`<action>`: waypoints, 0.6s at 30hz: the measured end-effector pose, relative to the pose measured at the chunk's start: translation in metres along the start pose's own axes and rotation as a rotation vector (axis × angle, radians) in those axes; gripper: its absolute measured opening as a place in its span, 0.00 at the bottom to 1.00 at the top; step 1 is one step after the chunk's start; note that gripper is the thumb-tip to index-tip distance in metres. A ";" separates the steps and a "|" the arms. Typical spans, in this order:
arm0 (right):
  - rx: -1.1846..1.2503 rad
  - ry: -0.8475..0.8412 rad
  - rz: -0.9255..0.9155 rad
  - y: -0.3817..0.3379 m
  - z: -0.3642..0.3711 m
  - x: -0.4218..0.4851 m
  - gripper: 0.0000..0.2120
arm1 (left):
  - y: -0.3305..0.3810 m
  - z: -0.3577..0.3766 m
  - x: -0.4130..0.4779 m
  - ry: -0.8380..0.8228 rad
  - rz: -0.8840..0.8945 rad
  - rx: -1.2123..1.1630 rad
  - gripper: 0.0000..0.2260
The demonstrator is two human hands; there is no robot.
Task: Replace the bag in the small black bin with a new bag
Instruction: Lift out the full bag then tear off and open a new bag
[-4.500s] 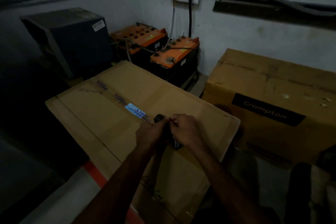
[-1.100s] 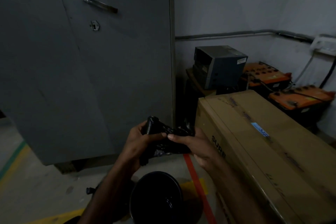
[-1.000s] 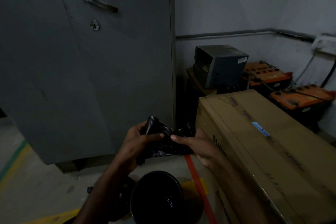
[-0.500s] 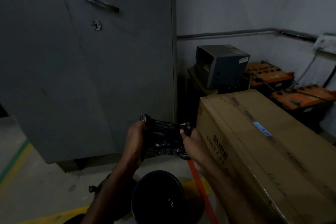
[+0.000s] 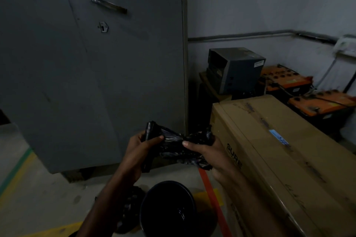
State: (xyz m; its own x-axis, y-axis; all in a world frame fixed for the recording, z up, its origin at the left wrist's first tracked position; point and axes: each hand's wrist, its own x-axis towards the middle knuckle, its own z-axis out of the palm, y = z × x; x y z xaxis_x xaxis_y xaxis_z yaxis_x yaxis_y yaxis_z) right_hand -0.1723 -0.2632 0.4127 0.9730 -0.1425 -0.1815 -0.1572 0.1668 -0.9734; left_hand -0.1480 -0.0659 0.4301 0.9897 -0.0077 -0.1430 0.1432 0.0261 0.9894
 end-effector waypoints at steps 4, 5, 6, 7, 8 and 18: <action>0.137 -0.009 0.110 0.000 -0.008 0.004 0.36 | 0.000 -0.006 0.001 0.057 -0.036 -0.068 0.02; 0.123 -0.010 0.107 0.000 -0.010 0.005 0.37 | 0.000 -0.006 0.002 0.077 -0.049 -0.088 0.03; 0.104 -0.011 0.092 -0.001 -0.011 0.004 0.34 | -0.001 -0.007 0.003 0.093 -0.066 -0.102 0.05; 0.089 -0.007 0.078 -0.001 -0.012 0.004 0.29 | -0.001 -0.006 0.001 0.111 -0.089 -0.108 0.06; 0.081 -0.002 0.066 -0.003 -0.013 0.004 0.24 | -0.002 -0.005 0.000 0.126 -0.118 -0.108 0.07; -0.173 -0.168 0.104 -0.006 -0.028 -0.001 0.23 | -0.007 -0.001 0.001 0.007 -0.069 -0.098 0.11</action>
State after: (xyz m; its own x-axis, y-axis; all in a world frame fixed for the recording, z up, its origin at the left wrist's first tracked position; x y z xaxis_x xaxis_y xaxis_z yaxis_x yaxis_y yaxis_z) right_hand -0.1774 -0.2915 0.4144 0.9623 0.0334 -0.2699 -0.2701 0.0009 -0.9628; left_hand -0.1482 -0.0648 0.4228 0.9774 -0.0056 -0.2115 0.2106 0.1236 0.9697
